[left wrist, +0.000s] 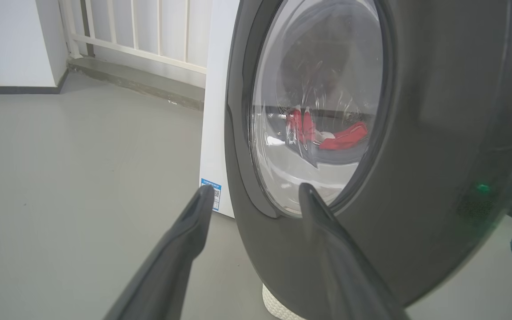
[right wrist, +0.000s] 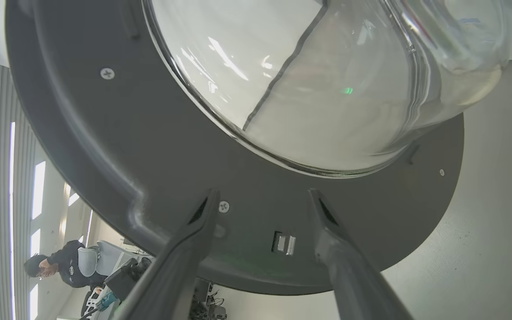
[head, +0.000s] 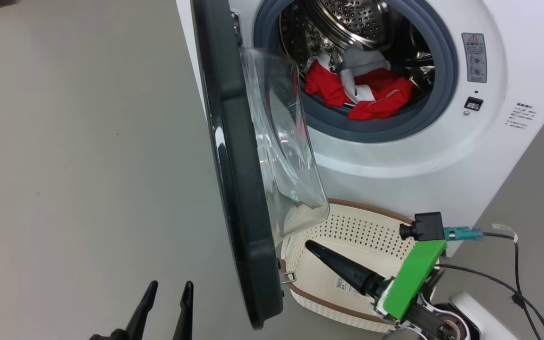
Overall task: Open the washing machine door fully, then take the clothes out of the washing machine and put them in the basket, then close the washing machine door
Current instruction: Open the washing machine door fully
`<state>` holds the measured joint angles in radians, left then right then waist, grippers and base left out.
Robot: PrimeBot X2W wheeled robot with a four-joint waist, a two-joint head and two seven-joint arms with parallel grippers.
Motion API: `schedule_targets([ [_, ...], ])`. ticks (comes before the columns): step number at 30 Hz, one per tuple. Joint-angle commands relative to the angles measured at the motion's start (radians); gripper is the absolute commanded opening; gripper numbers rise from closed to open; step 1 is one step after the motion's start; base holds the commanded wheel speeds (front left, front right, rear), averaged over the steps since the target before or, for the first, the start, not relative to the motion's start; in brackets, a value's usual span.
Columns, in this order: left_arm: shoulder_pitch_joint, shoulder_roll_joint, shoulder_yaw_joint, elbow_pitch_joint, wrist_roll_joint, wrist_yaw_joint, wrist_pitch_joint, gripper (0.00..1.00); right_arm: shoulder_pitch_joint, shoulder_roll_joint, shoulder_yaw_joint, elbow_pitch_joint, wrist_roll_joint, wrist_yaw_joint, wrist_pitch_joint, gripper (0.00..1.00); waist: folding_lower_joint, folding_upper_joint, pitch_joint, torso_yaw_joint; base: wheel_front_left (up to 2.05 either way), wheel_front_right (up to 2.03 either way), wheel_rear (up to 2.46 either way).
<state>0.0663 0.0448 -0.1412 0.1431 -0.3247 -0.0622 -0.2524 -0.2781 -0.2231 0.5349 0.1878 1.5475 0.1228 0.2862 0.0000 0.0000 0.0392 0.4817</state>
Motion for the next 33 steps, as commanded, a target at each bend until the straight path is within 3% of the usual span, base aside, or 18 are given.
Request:
schedule_targets([
  [1, -0.007, 0.005, 0.037, -0.018, 0.01, -0.006, -0.009, 1.0, 0.009, -0.01, 0.007, -0.021, -0.009, 0.008, -0.019, 1.0, 0.0, 0.0, -0.004, -0.006, 0.0, 0.0, 0.0],
  [18, 0.002, 0.005, 0.053, -0.019, 0.018, -0.012, -0.009, 1.0, 0.095, -0.118, 0.02, 0.047, -0.057, 0.008, -0.18, 1.0, 0.0, 0.0, -0.015, -0.033, 0.0, 0.0, 0.0],
  [33, 0.003, 0.005, 0.058, -0.021, 0.016, -0.01, -0.009, 1.0, 0.115, -0.231, 0.099, 0.113, -0.17, 0.008, -0.433, 1.0, 0.0, 0.0, -0.013, -0.053, 0.0, 0.0, 0.0],
])
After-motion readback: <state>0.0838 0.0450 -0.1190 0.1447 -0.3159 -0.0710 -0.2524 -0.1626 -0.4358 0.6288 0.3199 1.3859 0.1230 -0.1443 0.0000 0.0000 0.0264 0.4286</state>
